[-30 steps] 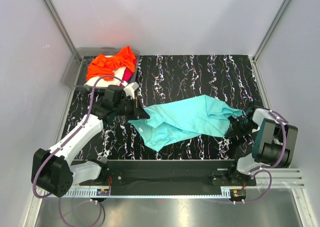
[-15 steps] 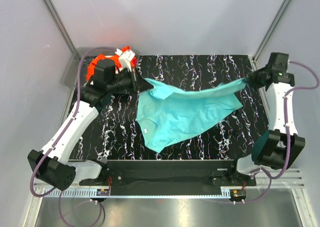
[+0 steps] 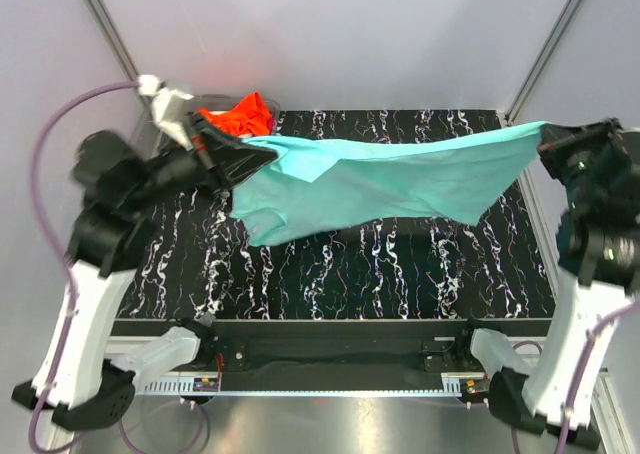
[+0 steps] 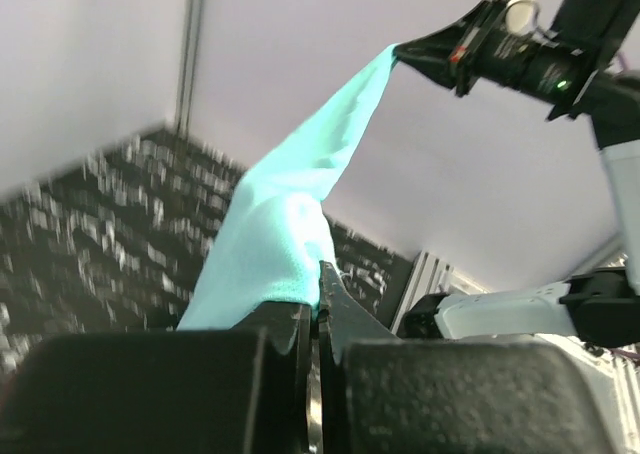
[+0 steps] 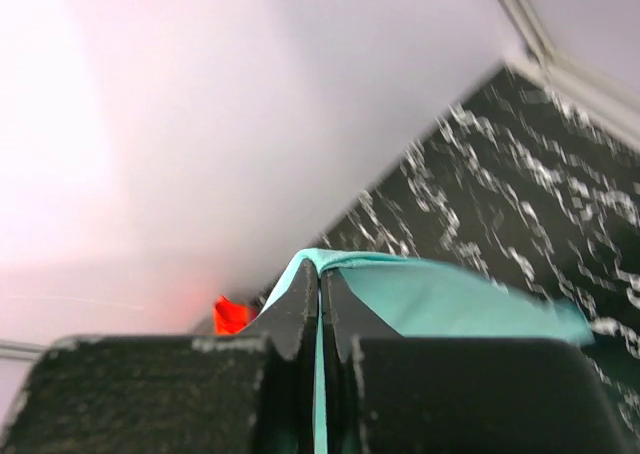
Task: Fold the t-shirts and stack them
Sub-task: Flatten the tshirt out
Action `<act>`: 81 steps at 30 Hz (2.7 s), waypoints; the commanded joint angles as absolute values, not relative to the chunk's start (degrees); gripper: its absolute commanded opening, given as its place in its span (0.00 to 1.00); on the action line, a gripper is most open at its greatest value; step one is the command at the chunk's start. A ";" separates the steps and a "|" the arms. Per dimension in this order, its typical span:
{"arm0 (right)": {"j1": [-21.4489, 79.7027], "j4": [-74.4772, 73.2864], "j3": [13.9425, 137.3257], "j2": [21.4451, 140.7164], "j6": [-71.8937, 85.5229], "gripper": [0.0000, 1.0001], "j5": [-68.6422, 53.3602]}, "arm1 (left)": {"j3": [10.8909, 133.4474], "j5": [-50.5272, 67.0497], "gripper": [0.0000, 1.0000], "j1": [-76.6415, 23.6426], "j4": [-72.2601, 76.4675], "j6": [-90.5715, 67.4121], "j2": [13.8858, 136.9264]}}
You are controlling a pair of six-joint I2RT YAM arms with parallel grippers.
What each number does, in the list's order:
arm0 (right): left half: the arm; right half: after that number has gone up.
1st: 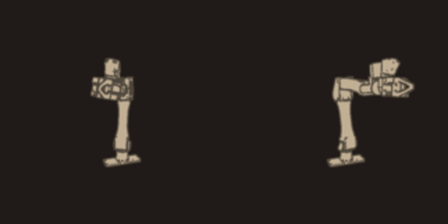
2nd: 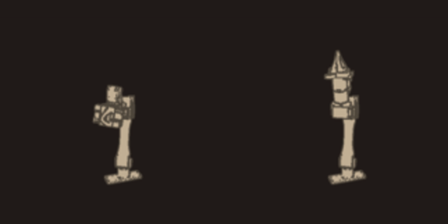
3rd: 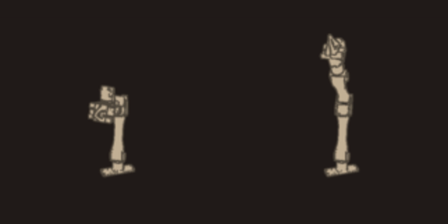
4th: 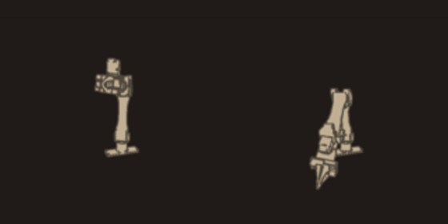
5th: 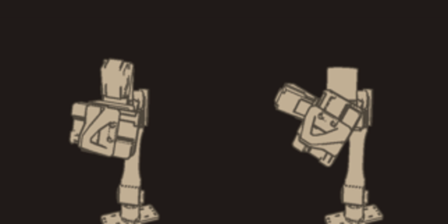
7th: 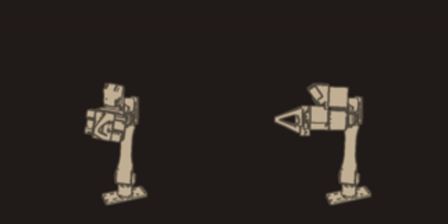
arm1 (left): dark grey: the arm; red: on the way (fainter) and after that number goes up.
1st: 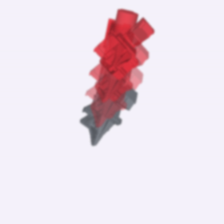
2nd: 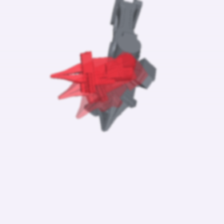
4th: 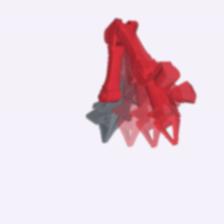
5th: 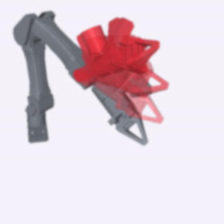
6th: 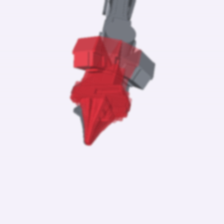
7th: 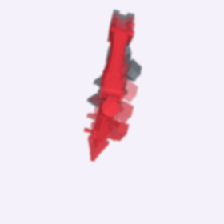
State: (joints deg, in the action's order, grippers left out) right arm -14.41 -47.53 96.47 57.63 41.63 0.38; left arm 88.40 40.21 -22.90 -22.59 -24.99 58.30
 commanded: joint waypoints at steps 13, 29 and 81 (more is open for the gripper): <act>-11.07 -49.04 109.07 47.37 35.77 0.00 13.79 | 101.52 41.76 0.00 -28.39 -17.93 -23.29 52.72; -11.16 -28.15 88.77 77.13 32.26 0.00 19.42 | 101.77 32.79 0.00 -21.98 -13.47 -15.65 98.06; -14.33 -23.12 92.37 113.47 22.50 0.00 7.56 | 79.98 45.97 0.02 -17.49 0.17 -47.64 115.75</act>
